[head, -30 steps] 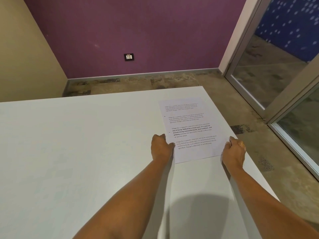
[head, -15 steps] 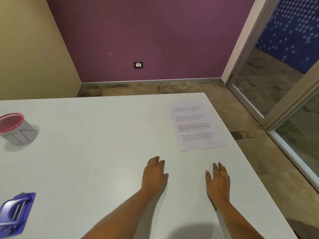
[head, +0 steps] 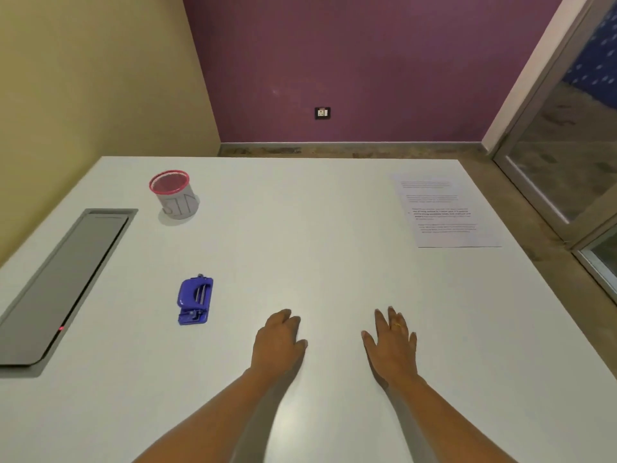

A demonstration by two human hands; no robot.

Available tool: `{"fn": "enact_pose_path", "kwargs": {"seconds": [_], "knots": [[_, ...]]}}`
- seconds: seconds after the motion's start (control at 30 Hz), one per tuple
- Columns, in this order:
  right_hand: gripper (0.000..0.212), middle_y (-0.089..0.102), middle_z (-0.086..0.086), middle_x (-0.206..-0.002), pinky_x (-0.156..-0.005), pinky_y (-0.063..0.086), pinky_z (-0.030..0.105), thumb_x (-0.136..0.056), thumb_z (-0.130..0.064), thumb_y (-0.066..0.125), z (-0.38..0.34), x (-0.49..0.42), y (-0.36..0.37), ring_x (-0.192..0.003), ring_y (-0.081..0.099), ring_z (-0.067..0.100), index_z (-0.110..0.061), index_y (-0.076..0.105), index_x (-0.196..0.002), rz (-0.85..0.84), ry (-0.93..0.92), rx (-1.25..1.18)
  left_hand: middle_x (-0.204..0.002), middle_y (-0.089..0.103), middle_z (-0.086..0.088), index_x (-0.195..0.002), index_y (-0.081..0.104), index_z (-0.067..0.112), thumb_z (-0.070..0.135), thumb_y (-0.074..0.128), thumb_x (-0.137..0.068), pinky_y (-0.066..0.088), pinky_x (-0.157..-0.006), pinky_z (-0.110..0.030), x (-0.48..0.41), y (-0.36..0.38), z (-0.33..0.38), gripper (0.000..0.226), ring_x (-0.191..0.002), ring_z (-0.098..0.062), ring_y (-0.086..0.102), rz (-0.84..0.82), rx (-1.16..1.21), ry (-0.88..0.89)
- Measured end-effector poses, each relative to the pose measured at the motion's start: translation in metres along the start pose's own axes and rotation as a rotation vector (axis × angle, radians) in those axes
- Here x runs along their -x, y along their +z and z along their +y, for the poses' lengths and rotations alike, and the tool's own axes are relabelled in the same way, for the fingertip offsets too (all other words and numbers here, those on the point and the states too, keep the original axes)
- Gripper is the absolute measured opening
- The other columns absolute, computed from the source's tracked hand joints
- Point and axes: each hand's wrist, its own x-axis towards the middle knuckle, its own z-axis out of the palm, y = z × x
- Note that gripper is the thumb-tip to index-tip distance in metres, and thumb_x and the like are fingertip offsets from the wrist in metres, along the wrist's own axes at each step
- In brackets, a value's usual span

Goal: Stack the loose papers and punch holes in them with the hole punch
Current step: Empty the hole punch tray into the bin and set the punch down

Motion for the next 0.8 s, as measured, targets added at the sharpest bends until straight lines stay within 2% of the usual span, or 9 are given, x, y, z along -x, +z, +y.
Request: {"fn": "enact_pose_path", "kwargs": {"seconds": [0.23, 0.3, 0.4, 0.47, 0.53, 0.57, 0.7, 0.73, 0.8], "knots": [[0.058, 0.002, 0.005, -0.159, -0.116, 0.006, 0.049, -0.096, -0.042, 0.034, -0.078, 0.034, 0.027, -0.146, -0.002, 0.021, -0.021, 0.015, -0.147, -0.136, -0.145, -0.001, -0.123, 0.053, -0.008, -0.108, 0.06, 0.001, 0.029, 0.059, -0.084, 0.04, -0.085, -0.028, 0.047, -0.027, -0.078, 0.036, -0.115, -0.021, 0.048, 0.112, 0.133, -0.139], [0.058, 0.001, 0.004, -0.159, -0.117, 0.005, 0.049, -0.096, -0.042, 0.035, -0.096, 0.041, 0.034, -0.146, -0.003, 0.021, -0.021, 0.015, -0.147, -0.169, -0.176, -0.004, -0.116, 0.06, -0.009, -0.104, 0.064, 0.002, 0.023, 0.062, -0.084, 0.038, -0.081, -0.025, 0.053, -0.037, -0.096, 0.03, -0.109, -0.023, 0.054, 0.177, 0.246, -0.197], [0.057, 0.002, 0.005, -0.159, -0.116, 0.005, 0.049, -0.096, -0.041, 0.037, -0.118, 0.049, 0.042, -0.146, -0.003, 0.021, -0.022, 0.018, -0.146, -0.201, -0.214, -0.012, -0.1, 0.07, -0.012, -0.099, 0.069, 0.004, 0.017, 0.062, -0.084, 0.039, -0.077, -0.022, 0.053, -0.059, -0.12, 0.021, -0.098, -0.027, 0.064, 0.311, 0.459, -0.385], [0.056, 0.003, 0.004, -0.158, -0.116, 0.005, 0.049, -0.096, -0.04, 0.038, -0.128, 0.051, 0.046, -0.146, -0.002, 0.02, -0.022, 0.02, -0.146, -0.208, -0.224, -0.021, -0.088, 0.07, -0.015, -0.091, 0.069, 0.003, 0.013, 0.059, -0.085, 0.047, -0.077, -0.028, 0.047, -0.076, -0.135, 0.016, -0.091, -0.032, 0.066, 0.4, 0.608, -0.505], [0.056, 0.004, 0.005, -0.158, -0.116, 0.006, 0.049, -0.095, -0.04, 0.038, -0.134, 0.051, 0.049, -0.146, -0.002, 0.02, -0.022, 0.021, -0.145, -0.213, -0.225, -0.026, -0.089, 0.069, -0.017, -0.091, 0.068, 0.001, 0.011, 0.057, -0.086, 0.053, -0.081, -0.038, 0.037, -0.094, -0.148, 0.016, -0.086, -0.034, 0.065, 0.477, 0.729, -0.567], [0.056, 0.004, 0.005, -0.158, -0.116, 0.006, 0.05, -0.095, -0.04, 0.039, -0.137, 0.05, 0.05, -0.146, -0.002, 0.021, -0.022, 0.022, -0.145, -0.212, -0.223, -0.028, -0.09, 0.069, -0.017, -0.093, 0.068, 0.0, 0.011, 0.057, -0.086, 0.052, -0.08, -0.036, 0.032, -0.102, -0.152, 0.017, -0.083, -0.032, 0.063, 0.505, 0.751, -0.584], [0.055, 0.006, 0.005, -0.158, -0.116, 0.007, 0.05, -0.095, -0.041, 0.04, -0.14, 0.048, 0.052, -0.146, -0.001, 0.021, -0.022, 0.024, -0.144, -0.203, -0.202, -0.027, -0.084, 0.062, -0.015, -0.091, 0.067, 0.0, 0.017, 0.059, -0.088, 0.044, -0.06, -0.026, 0.005, -0.119, -0.16, 0.019, -0.072, -0.027, 0.055, 0.447, 0.836, -0.611], [0.055, 0.006, 0.005, -0.158, -0.115, 0.008, 0.05, -0.095, -0.041, 0.04, -0.139, 0.048, 0.052, -0.146, 0.0, 0.021, -0.022, 0.024, -0.144, -0.201, -0.201, -0.023, -0.083, 0.061, -0.015, -0.089, 0.066, 0.0, 0.019, 0.06, -0.088, 0.044, -0.059, -0.027, 0.0, -0.12, -0.159, 0.021, -0.071, -0.027, 0.054, 0.413, 0.853, -0.612], [0.054, 0.007, 0.004, -0.158, -0.115, 0.009, 0.05, -0.094, -0.041, 0.041, -0.138, 0.048, 0.053, -0.146, 0.001, 0.02, -0.023, 0.026, -0.143, -0.197, -0.206, -0.018, -0.087, 0.064, -0.018, -0.094, 0.066, -0.002, 0.021, 0.06, -0.088, 0.05, -0.072, -0.032, -0.011, -0.119, -0.158, 0.024, -0.076, -0.029, 0.058, 0.368, 0.847, -0.589]]}}
